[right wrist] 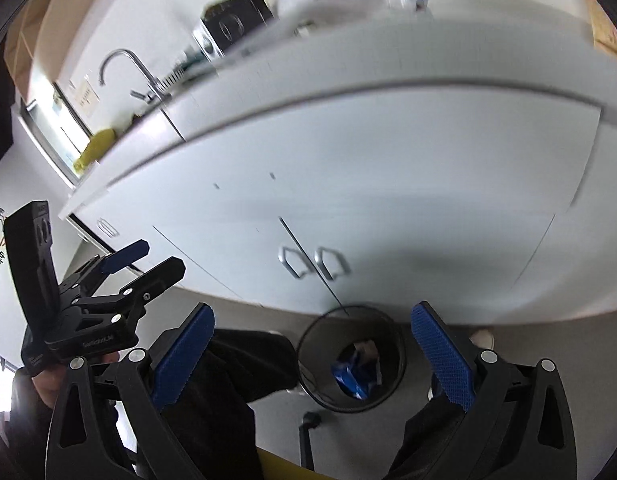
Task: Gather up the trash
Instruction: 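Raise both tools back toward the counter trash, then grasp the speaker box with the left tool while the right tool grasps the plastic bag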
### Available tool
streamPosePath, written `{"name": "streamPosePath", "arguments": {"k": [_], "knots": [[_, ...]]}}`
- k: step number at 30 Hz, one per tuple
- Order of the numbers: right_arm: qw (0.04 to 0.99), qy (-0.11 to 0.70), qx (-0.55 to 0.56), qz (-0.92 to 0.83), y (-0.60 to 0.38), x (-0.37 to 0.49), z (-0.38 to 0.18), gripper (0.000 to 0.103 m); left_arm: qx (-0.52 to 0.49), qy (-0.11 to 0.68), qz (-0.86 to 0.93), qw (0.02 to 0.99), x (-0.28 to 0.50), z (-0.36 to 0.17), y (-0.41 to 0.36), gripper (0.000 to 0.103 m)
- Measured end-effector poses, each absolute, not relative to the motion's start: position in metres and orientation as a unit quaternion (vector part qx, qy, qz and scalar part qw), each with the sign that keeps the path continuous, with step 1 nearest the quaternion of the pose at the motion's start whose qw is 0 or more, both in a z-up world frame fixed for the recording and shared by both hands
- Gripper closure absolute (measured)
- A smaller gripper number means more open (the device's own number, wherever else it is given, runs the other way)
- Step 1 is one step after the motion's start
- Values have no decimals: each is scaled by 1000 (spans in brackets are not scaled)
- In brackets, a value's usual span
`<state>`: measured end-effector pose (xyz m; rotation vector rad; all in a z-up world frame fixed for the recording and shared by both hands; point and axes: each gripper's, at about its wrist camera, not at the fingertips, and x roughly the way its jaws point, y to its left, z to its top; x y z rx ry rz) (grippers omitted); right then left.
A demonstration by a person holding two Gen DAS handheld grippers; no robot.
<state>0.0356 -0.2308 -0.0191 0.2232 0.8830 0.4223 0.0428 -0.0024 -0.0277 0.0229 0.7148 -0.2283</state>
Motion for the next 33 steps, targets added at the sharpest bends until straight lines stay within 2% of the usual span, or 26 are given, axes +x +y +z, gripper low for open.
{"name": "streamPosePath", "arguments": {"k": [12, 20, 27, 33], "knots": [[897, 333, 150, 249, -266, 60, 99, 4, 71, 244, -100, 962, 71, 90, -3, 4], [878, 312, 193, 306, -280, 119, 135, 4, 136, 207, -81, 965, 127, 135, -6, 4], [797, 363, 315, 365, -280, 197, 119, 4, 165, 222, -100, 956, 204, 142, -13, 4], [767, 389, 352, 370, -274, 244, 97, 4, 159, 230, -95, 955, 253, 135, -8, 4]]}}
